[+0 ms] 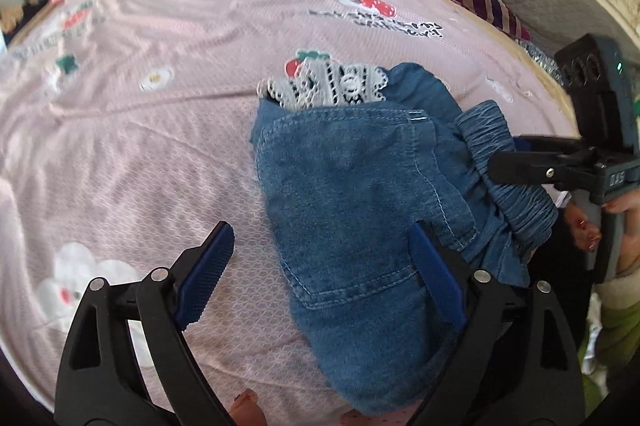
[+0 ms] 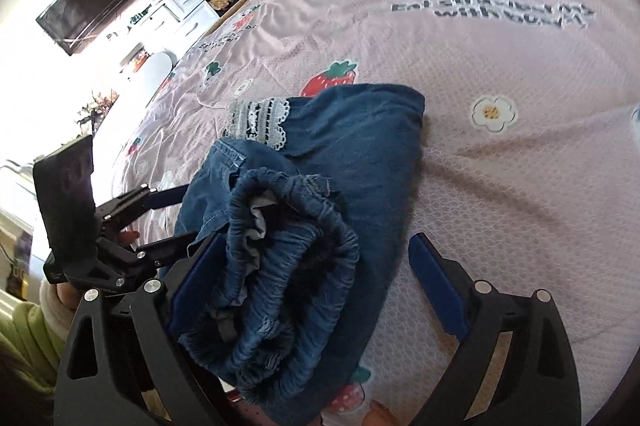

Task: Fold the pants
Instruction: 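Lower the folded pants onto the bed and open both grippers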

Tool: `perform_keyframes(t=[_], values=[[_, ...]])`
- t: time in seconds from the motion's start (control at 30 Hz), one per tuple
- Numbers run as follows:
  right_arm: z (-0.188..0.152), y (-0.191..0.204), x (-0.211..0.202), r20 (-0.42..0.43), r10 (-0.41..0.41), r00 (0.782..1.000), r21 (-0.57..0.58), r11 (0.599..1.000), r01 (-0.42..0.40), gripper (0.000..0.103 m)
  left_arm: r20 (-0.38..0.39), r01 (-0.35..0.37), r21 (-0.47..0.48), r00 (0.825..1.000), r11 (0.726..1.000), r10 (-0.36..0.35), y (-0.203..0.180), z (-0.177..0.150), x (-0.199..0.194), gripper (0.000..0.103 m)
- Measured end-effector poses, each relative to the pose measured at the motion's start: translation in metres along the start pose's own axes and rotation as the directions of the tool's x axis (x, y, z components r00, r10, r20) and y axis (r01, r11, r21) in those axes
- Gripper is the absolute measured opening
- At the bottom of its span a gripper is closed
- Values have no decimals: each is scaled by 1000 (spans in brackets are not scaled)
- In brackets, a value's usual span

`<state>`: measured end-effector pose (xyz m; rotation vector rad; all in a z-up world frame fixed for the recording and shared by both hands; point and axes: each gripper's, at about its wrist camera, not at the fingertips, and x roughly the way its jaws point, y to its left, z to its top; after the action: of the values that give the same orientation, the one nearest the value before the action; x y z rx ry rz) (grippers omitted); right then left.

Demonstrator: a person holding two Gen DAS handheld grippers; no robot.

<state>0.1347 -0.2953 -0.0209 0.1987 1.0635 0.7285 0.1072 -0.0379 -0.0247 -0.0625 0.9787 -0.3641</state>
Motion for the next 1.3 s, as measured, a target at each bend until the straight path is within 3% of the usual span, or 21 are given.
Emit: perform_keyframes(t=[0.07, 0.13, 0.17, 0.23, 0.3, 0.57, 0.7, 0.77, 0.83, 0.93, 1.07, 1.17, 1.3], values=[[-2, 1, 3, 5, 27, 1000, -17, 1000, -26, 77, -6, 54, -45, 999, 998, -54, 6, -1, 4, 81], [-3, 6, 5, 17, 32, 999, -48, 998, -31, 59, -3, 85, -60, 996, 995, -86, 7, -2, 6, 70], [-2, 8, 5, 23, 33, 999, -56, 998, -31, 55, 2, 120, -61, 993, 991, -120, 6, -1, 5, 54], [-1, 13, 1, 41, 30, 999, -77, 997, -27, 45, 6, 126, -55, 992, 991, -126, 1, 2, 3, 51], [1, 21, -7, 72, 31, 997, -109, 994, -23, 42, 25, 125, -47, 992, 991, -124, -3, 7, -2, 44], [44, 38, -29, 214, 33, 976, -196, 980, 10, 41, 143, 46, 28, 989, 999, -50, -12, 44, -28, 44], [66, 15, 1, 155, 17, 988, -120, 993, 2, 46, 109, -5, 6, 994, 1000, 5, -1, 56, -7, 45], [68, -1, 23, 94, -36, 995, -73, 996, 43, 51, 74, -69, 1, 995, 998, 69, 6, 55, 13, 46], [65, -11, 32, 78, -66, 995, -42, 997, 70, 70, 69, -105, -5, 992, 994, 105, 11, 51, 23, 59], [60, -18, 31, 84, -96, 992, -17, 995, 98, 81, 77, -107, -24, 991, 994, 109, 18, 44, 24, 69], [52, -1, 4, 170, -144, 975, -65, 985, 157, 82, 125, -133, -41, 983, 990, 137, 15, 36, 5, 70], [35, 17, -24, 260, -185, 948, -94, 972, 215, 95, 162, -133, -49, 977, 990, 139, 6, 29, -15, 81], [10, 34, -51, 324, -211, 922, -98, 962, 255, 98, 179, -127, -83, 974, 988, 140, 1, 16, -35, 89]])
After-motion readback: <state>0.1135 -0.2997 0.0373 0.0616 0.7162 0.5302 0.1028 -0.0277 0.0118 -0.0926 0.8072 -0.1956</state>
